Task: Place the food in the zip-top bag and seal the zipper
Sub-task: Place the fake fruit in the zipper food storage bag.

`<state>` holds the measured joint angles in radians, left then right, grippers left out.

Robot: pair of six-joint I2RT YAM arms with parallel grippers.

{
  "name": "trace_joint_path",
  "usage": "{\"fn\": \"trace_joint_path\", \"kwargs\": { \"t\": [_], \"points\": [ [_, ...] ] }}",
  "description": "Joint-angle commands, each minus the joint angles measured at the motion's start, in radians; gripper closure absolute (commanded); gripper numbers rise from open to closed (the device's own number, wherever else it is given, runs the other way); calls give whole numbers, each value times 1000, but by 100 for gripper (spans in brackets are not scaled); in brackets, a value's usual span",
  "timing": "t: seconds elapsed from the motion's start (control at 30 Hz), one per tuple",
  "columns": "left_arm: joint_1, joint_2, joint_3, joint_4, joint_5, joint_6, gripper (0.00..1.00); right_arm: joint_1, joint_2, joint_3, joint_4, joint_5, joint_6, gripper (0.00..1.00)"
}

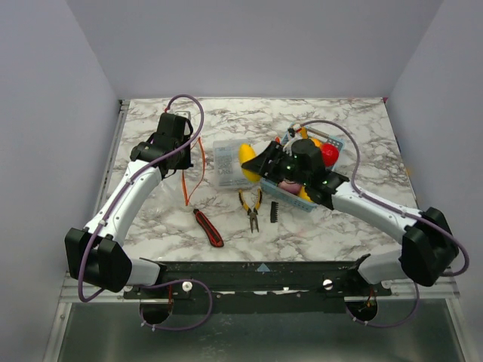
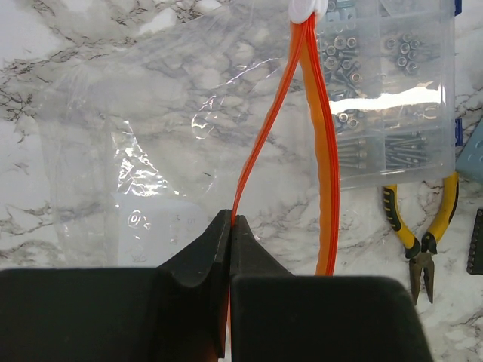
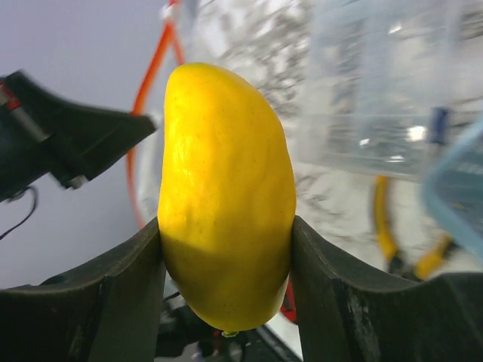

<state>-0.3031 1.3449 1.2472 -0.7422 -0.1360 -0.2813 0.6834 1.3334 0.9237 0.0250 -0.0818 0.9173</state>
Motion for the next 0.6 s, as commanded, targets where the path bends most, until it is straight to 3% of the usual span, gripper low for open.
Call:
{"fn": "trace_joint_path", "kwargs": {
  "t": [0.0,0.57],
  "points": [
    [1,-9,12,10,32,-2,100,46,131,-8,397,-343,196,90],
    [1,-18,8,16,53,-7,100,183,485,152,674,-267,602,87]
  ]
}}
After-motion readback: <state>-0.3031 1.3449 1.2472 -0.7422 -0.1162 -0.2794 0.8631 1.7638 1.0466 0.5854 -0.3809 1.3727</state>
